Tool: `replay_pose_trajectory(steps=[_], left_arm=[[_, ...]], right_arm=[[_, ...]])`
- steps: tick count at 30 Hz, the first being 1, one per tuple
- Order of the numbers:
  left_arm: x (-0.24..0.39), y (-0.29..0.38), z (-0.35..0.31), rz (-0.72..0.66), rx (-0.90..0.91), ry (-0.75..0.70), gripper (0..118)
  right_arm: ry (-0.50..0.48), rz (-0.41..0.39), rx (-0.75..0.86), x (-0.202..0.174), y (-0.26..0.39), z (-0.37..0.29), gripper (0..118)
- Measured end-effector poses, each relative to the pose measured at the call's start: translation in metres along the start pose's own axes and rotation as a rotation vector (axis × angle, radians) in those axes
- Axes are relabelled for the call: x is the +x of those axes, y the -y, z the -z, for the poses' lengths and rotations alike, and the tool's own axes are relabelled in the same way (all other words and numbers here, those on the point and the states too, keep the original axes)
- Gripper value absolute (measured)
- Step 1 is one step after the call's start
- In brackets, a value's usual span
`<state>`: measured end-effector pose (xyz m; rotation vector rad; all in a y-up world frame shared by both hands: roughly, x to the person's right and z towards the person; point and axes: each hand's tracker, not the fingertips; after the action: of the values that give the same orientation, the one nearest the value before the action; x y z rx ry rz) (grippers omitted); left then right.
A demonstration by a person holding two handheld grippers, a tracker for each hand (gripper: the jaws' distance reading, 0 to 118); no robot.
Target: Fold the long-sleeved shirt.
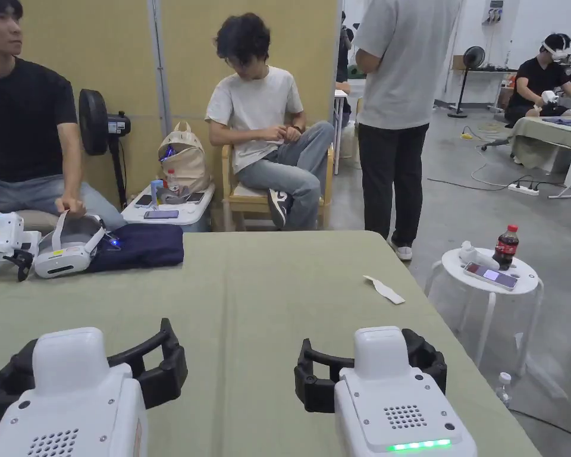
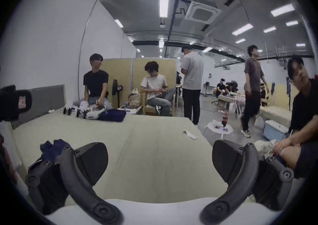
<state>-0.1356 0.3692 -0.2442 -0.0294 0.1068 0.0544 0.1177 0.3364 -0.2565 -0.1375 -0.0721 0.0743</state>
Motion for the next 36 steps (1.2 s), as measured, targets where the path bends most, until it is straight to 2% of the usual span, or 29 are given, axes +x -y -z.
replay_pose_trajectory(steps=[2,6,8,10,16,19,28,30,33,36], left_arm=[[0.005,-0.01,-0.008,0.023,0.032,0.0,118],[0.016,-0.032,-0.038,0.099,0.225,0.002,118],[0.019,-0.036,-0.052,0.097,0.336,-0.013,118],[0.017,-0.035,-0.055,0.033,0.388,-0.044,118],[0.014,-0.025,-0.024,0.067,0.157,0.058,118],[0.016,-0.01,-0.015,0.052,0.063,0.026,118],[0.015,0.002,-0.013,0.045,0.032,0.046,118],[0.012,0.001,-0.01,0.04,0.036,0.006,118],[0.008,-0.001,-0.003,0.032,0.011,-0.007,118],[0.006,0.0,-0.002,0.042,-0.017,0.042,118]], right_arm=[[-0.026,0.001,0.02,-0.001,-0.005,-0.002,118],[-0.042,0.028,0.064,-0.002,-0.018,-0.008,118],[-0.05,0.056,0.097,-0.002,-0.022,-0.012,118],[-0.074,0.095,0.116,-0.001,-0.022,-0.012,118],[-0.034,0.085,0.064,-0.001,-0.012,-0.007,118],[-0.049,0.107,0.052,0.003,-0.01,-0.009,118],[-0.044,0.079,0.056,0.005,-0.004,-0.008,118],[-0.06,0.076,0.065,0.005,-0.002,-0.008,118],[-0.048,0.092,0.057,0.003,-0.002,-0.006,118],[-0.08,0.129,0.046,0.003,0.0,-0.003,118]])
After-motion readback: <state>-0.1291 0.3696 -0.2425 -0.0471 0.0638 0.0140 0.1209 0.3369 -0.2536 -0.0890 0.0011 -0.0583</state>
